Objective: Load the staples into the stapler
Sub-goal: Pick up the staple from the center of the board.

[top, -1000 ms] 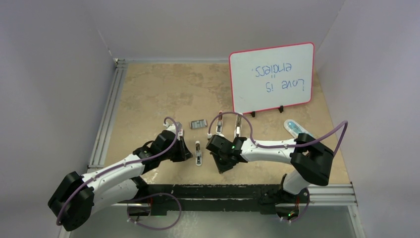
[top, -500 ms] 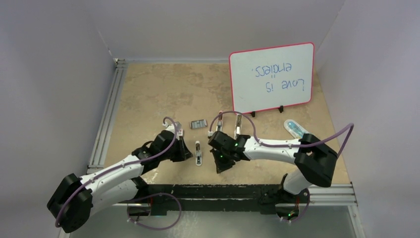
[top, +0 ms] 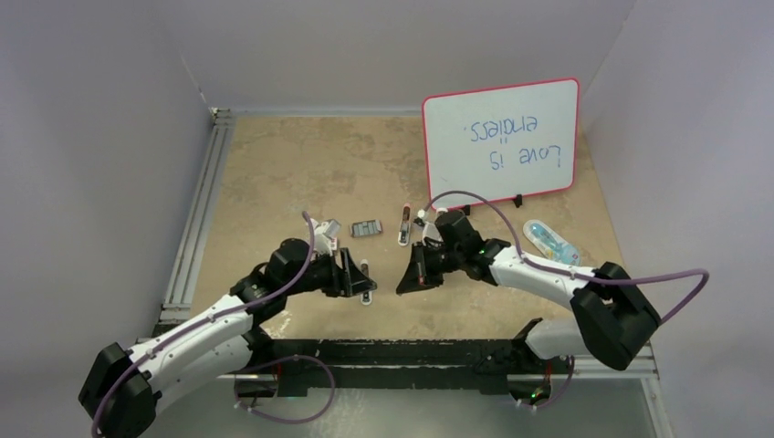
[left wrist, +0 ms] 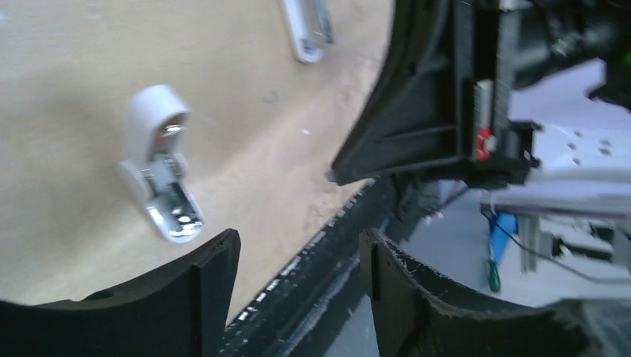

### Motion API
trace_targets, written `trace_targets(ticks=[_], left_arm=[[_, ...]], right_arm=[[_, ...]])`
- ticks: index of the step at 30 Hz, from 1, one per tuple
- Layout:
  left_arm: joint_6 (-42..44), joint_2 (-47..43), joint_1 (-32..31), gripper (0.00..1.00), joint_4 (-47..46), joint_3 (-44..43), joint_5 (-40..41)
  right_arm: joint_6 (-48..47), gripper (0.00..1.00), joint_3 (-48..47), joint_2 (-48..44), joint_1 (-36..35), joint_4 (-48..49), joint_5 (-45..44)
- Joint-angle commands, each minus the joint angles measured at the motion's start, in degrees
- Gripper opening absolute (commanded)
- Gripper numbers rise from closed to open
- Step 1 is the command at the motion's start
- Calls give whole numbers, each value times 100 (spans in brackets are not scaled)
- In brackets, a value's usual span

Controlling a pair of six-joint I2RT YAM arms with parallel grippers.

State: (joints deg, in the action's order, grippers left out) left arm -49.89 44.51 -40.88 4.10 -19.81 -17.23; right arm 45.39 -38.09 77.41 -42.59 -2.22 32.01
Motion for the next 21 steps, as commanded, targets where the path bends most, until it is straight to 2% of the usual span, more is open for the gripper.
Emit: trace_targets(ticks=[1, 4, 9, 13, 16, 21], left_arm=[[45, 265, 6, 62, -1334, -93, -1523], [-134, 603, 10, 62, -1973, -41, -1972], [-783, 1035, 10, 62, -3097, 148, -2289], [-1404, 1397, 10, 53, -4259, 307, -2627], [-1670, 1692, 10, 46, -4789, 339, -2939], [-2063, 2067, 2, 45, -5812, 479, -3332]], right_arm=[[644, 0, 393, -406, 199, 1349, 1565], [1132, 0, 648, -699, 260, 1981, 1930], [1743, 0, 996, -1085, 308, 2822, 2312], [2012, 0, 1149, -1267, 330, 3146, 2416], [2092, 0, 1166, -1331, 336, 3262, 2424], [2104, 0, 1128, -1329, 344, 3275, 2433]])
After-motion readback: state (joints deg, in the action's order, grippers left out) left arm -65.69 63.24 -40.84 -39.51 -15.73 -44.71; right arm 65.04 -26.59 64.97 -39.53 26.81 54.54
